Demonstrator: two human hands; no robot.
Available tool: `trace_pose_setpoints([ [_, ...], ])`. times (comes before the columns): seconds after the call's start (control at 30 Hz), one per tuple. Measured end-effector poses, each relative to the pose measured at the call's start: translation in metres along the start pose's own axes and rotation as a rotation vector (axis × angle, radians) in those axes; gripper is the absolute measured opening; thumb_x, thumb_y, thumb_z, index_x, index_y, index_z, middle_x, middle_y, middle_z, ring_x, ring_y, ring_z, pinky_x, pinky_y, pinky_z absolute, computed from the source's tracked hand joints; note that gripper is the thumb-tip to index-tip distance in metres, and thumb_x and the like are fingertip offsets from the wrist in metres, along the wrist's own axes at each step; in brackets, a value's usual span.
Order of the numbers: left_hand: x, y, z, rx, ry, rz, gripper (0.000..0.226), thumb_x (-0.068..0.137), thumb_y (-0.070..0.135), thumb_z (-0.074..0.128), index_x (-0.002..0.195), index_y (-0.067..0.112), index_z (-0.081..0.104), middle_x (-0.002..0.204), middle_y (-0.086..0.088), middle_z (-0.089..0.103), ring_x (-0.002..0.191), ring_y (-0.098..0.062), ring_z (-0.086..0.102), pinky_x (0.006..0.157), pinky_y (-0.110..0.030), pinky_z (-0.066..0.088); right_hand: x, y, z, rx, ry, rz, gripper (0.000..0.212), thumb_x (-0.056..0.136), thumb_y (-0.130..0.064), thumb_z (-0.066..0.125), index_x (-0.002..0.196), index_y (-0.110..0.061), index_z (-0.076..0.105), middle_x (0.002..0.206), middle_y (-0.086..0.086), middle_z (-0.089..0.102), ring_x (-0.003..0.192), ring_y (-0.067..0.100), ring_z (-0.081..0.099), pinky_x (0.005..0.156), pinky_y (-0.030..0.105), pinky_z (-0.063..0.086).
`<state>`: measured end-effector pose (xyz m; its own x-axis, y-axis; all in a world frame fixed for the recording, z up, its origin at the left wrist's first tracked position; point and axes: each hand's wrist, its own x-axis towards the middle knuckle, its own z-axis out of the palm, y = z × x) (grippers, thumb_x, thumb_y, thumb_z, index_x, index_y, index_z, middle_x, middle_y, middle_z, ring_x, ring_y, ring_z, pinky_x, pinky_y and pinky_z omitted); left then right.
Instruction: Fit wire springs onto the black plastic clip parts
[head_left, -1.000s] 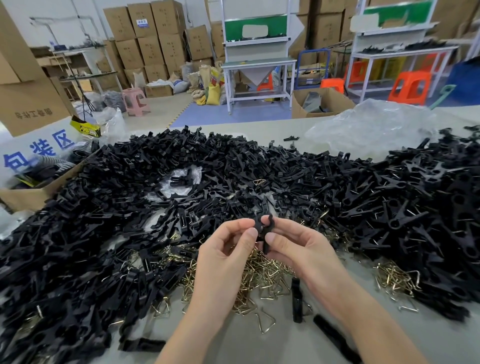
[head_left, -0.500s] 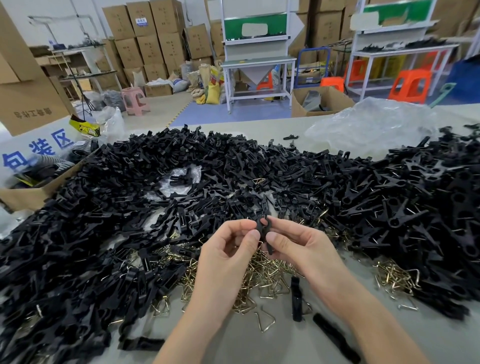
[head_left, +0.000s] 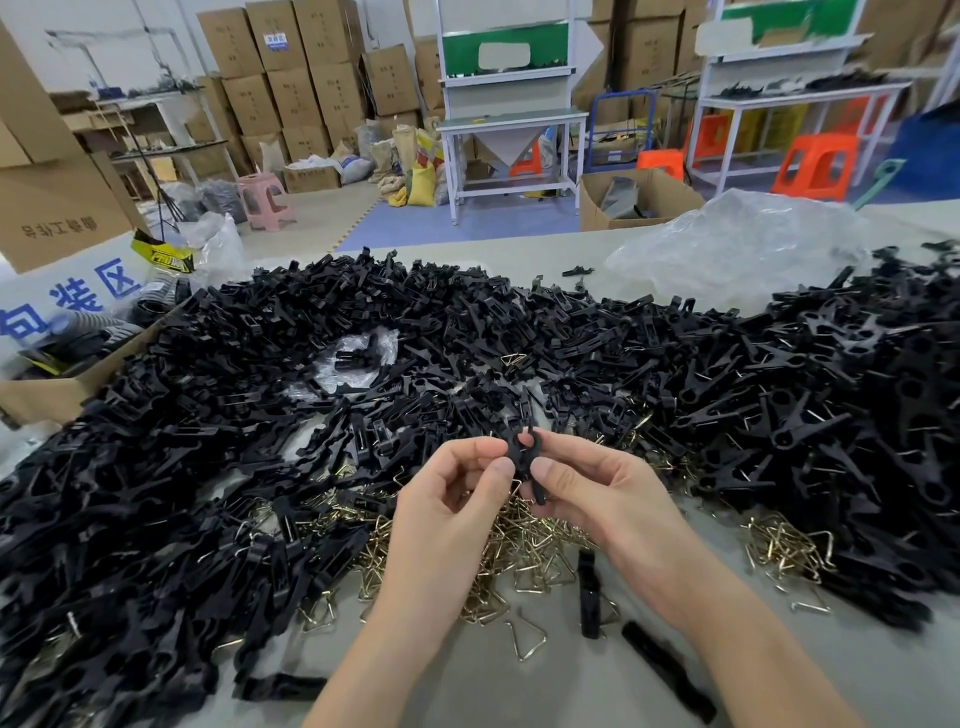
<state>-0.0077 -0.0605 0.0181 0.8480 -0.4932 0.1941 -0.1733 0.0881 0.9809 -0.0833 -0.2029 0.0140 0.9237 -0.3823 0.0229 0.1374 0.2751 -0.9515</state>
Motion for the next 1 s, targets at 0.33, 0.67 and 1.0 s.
trace_pose_setpoints([
  [0.33,-0.001,-0.002,0.002,0.023,-0.031,-0.015,0.011,0.094,0.026,0.067,0.097,0.033,0.074,0.085,0.006,0.076,0.078,-0.004,0.067,0.072,-0.016,0.052,0.0,0.004,-0.005,-0.083,-0.046,0.001,0.031,0.087,-0.026,0.071,0.117,-0.031,0.076,0.114,0.004,0.076,0.095,0.015,0.071,0.084,0.027,0.057],
  [0.67,-0.004,-0.001,-0.001,0.287,-0.104,0.142,0.033,0.096,0.029,0.063,0.118,0.053,0.055,0.096,0.018,0.064,0.08,-0.002,0.061,0.071,-0.012,0.044,0.002,0.007,-0.01,-0.013,-0.17,0.051,0.034,0.092,-0.03,0.064,0.125,-0.028,0.072,0.124,0.008,0.073,0.116,0.019,0.067,0.095,0.031,0.055],
  [1.0,0.001,0.001,-0.011,0.234,0.019,0.147,0.018,0.09,0.03,0.068,0.105,0.037,0.061,0.09,0.013,0.069,0.075,-0.006,0.062,0.067,-0.015,0.049,0.001,0.002,-0.011,0.018,0.081,-0.031,0.042,0.088,-0.049,0.063,0.127,-0.033,0.065,0.102,0.007,0.077,0.081,0.019,0.07,0.065,0.027,0.057],
])
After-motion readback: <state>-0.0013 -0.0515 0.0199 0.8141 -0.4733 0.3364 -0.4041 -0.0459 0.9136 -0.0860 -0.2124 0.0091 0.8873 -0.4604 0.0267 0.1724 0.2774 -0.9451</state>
